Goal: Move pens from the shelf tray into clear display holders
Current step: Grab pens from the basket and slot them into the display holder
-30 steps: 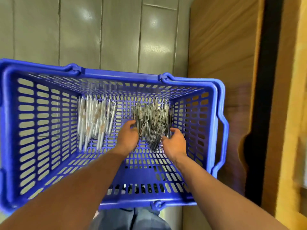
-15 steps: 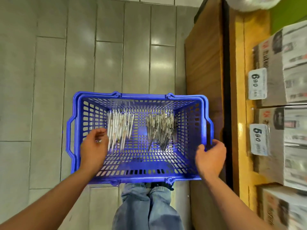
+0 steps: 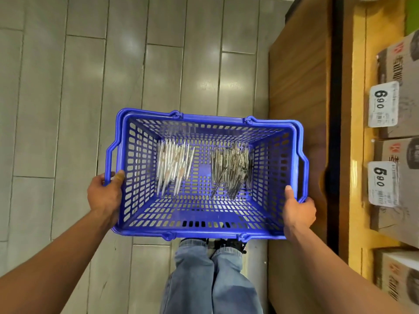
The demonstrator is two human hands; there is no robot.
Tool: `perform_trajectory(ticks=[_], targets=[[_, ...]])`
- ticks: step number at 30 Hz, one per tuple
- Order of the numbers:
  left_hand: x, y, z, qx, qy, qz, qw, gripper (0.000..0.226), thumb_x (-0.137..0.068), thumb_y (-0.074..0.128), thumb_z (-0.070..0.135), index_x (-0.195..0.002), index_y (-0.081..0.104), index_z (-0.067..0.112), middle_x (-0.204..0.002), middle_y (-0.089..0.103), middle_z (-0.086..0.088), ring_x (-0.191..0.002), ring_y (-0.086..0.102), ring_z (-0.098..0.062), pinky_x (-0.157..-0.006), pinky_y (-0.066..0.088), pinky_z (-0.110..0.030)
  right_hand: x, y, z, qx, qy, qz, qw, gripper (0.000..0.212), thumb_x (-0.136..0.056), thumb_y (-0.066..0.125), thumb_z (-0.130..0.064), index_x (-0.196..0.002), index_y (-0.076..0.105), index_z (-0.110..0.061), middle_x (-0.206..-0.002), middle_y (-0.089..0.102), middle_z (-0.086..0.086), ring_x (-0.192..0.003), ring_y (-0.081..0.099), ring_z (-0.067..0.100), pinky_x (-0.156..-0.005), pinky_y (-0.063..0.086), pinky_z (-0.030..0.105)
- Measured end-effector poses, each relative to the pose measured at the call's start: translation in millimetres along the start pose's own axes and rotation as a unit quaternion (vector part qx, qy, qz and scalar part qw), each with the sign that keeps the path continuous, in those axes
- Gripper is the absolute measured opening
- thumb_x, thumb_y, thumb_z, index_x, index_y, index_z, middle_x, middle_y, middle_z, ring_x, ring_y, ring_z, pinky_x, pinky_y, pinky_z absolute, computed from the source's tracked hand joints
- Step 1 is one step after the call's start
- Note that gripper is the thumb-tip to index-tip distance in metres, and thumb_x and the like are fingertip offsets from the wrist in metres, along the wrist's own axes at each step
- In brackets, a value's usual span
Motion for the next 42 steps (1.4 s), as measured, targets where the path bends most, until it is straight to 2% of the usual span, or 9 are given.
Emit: perform_trajectory(ticks=[4, 8, 15, 21, 26, 29, 33, 38, 42], targets=[[-14, -1, 1, 0.072, -0.053, -0.002, 0.996, 0.031, -0.086, 0.075, 0.038, -0.089, 0.056, 0.015, -0.075, 0.070, -0.001, -0.054, 0.069, -0.013, -0.060, 0.057, -0.034, -4, 2, 3, -0.048, 0.031, -0.031, 0.998, 0.064, -0.085, 0.063, -0.057, -0.128, 0.058, -0.010, -0.128, 0.060, 0.013, -0.119, 0.053, 0.036, -0.099, 0.041, 0.041], [-22, -6, 13, 0.011, -0.038, -0.014, 0.999, 0.042, -0.088, 0.070, 0.046, -0.101, 0.057, 0.008, -0.082, 0.069, -0.005, -0.071, 0.069, -0.026, -0.078, 0.056, -0.044, -11, 5, -14, -0.081, -0.018, -0.099, 0.992, 0.048, -0.087, 0.064, -0.054, -0.099, 0.064, -0.007, -0.102, 0.069, 0.014, -0.098, 0.064, 0.034, -0.088, 0.051, 0.041], [5, -45, 41, 0.002, -0.021, -0.001, 1.000, 0.038, -0.091, 0.065, 0.047, -0.093, 0.059, 0.009, -0.086, 0.068, -0.011, -0.069, 0.065, -0.028, -0.074, 0.055, -0.042, 5, -24, -74, -0.090, -0.081, -0.209, 0.970, 0.036, -0.084, 0.070, -0.049, -0.090, 0.073, -0.014, -0.085, 0.076, 0.003, -0.082, 0.073, 0.025, -0.080, 0.059, 0.043], [67, -100, 109, 0.018, -0.003, -0.006, 1.000, 0.036, -0.091, 0.065, 0.048, -0.082, 0.057, 0.014, -0.077, 0.068, -0.008, -0.062, 0.065, -0.025, -0.060, 0.053, -0.034, 54, -97, -143, -0.106, -0.130, -0.228, 0.959, 0.032, -0.085, 0.068, -0.049, -0.085, 0.070, -0.017, -0.071, 0.074, -0.008, -0.060, 0.071, 0.008, -0.047, 0.053, 0.018], [126, -156, 192, 0.038, 0.028, -0.030, 0.998, 0.039, -0.094, 0.065, 0.039, -0.100, 0.065, 0.001, -0.094, 0.072, -0.024, -0.079, 0.068, -0.039, -0.082, 0.057, -0.056, 99, -177, -199, -0.090, -0.169, -0.236, 0.953, 0.036, -0.082, 0.068, -0.055, -0.085, 0.074, -0.020, -0.078, 0.076, 0.000, -0.071, 0.072, 0.020, -0.071, 0.060, 0.041], [164, -191, 239, 0.069, 0.049, -0.055, 0.995, 0.029, -0.095, 0.064, 0.034, -0.098, 0.066, 0.005, -0.086, 0.074, -0.017, -0.067, 0.069, -0.031, -0.073, 0.059, -0.047, 130, -230, -238, -0.088, -0.202, -0.238, 0.946, 0.049, -0.073, 0.068, -0.065, -0.086, 0.074, -0.018, -0.077, 0.076, 0.003, -0.069, 0.073, 0.022, -0.062, 0.059, 0.039], [211, -236, 289, 0.113, 0.067, -0.075, 0.988, 0.025, -0.095, 0.064, 0.033, -0.098, 0.067, 0.008, -0.081, 0.075, -0.013, -0.065, 0.070, -0.030, -0.070, 0.059, -0.045, 169, -289, -289, -0.102, -0.224, -0.253, 0.936, 0.040, -0.081, 0.069, -0.053, -0.086, 0.073, -0.014, -0.083, 0.076, 0.012, -0.079, 0.073, 0.034, -0.078, 0.057, 0.056], [270, -304, 325, 0.169, 0.057, -0.073, 0.981, 0.033, -0.093, 0.067, 0.034, -0.109, 0.067, 0.004, -0.091, 0.075, -0.020, -0.072, 0.071, -0.035, -0.075, 0.059, -0.055, 228, -358, -352, -0.095, -0.282, -0.243, 0.923, 0.038, -0.086, 0.069, -0.044, -0.087, 0.068, -0.006, -0.077, 0.074, 0.010, -0.071, 0.071, 0.027, -0.074, 0.059, 0.048], [313, -355, 333, 0.213, 0.062, -0.049, 0.974, 0.026, -0.092, 0.068, 0.033, -0.095, 0.069, 0.008, -0.077, 0.076, -0.014, -0.059, 0.072, -0.027, -0.059, 0.060, -0.042, 271, -389, -392, -0.099, -0.331, -0.282, 0.895, 0.029, -0.091, 0.065, -0.036, -0.091, 0.069, -0.008, -0.073, 0.075, 0.004, -0.062, 0.070, 0.018, -0.058, 0.058, 0.035]])
Point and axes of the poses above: each hand's wrist, its own x-axis away from the middle knuckle, its own y-axis out of the palm, z = x × y, the point moved 7 cm from there along -x, towards the middle knuckle
